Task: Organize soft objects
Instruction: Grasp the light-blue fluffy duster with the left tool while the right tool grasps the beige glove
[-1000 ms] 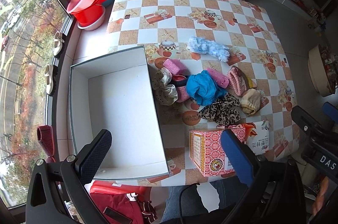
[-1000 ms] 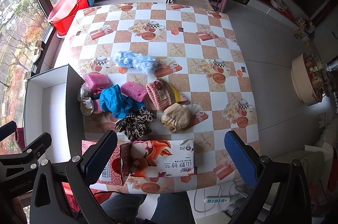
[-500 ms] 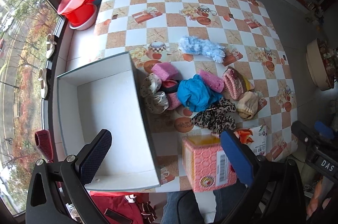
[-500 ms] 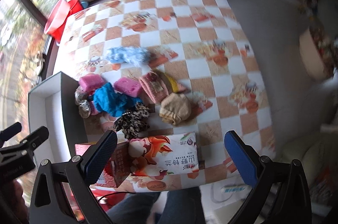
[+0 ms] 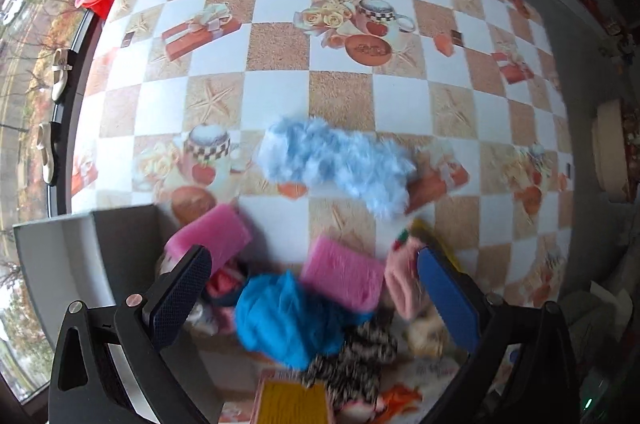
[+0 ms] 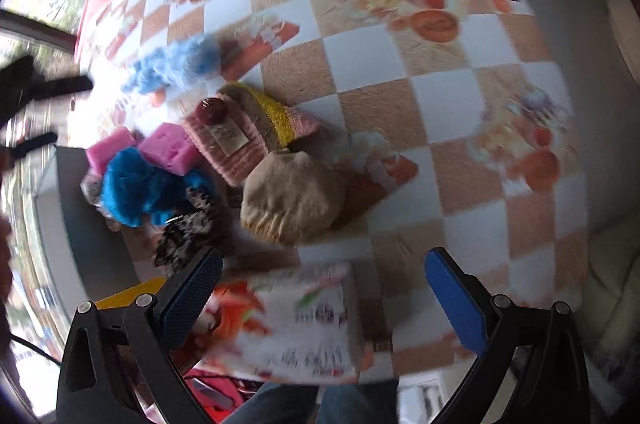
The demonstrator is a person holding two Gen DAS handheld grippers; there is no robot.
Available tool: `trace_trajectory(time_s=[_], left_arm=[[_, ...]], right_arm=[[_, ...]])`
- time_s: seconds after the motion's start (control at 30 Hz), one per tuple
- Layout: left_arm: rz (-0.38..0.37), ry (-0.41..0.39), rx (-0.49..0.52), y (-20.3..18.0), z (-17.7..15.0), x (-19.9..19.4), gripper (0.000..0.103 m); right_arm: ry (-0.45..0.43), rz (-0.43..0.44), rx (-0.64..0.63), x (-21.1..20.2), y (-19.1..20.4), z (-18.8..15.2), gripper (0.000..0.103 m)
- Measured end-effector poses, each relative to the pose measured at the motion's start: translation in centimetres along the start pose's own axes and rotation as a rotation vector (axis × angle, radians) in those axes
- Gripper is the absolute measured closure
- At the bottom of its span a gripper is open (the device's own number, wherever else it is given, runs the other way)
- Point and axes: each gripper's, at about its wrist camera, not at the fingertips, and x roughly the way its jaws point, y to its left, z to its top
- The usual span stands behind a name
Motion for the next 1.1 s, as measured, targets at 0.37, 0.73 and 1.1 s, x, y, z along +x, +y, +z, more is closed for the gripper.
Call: trace_trajectory(time_s=[0.37, 0.73, 1.1], left_arm=[[0.044, 0.068, -0.141, -0.1, 5.2, 10.1, 0.0], [0.038, 0.093, -0.204, 3.5, 7.8, 16.8, 0.024], [0.055, -0.054, -0.029, 5.8, 8.0, 16.0, 0.084]], right_arm=[[0.069, -0.016, -0.12, 7.4, 2.0, 3.0, 0.001], [0.061, -0.06, -0.218, 11.1, 4.6, 2.6, 0.035], [-0.01, 0.008, -0.194, 7.0, 4.9, 1.1, 0.074]])
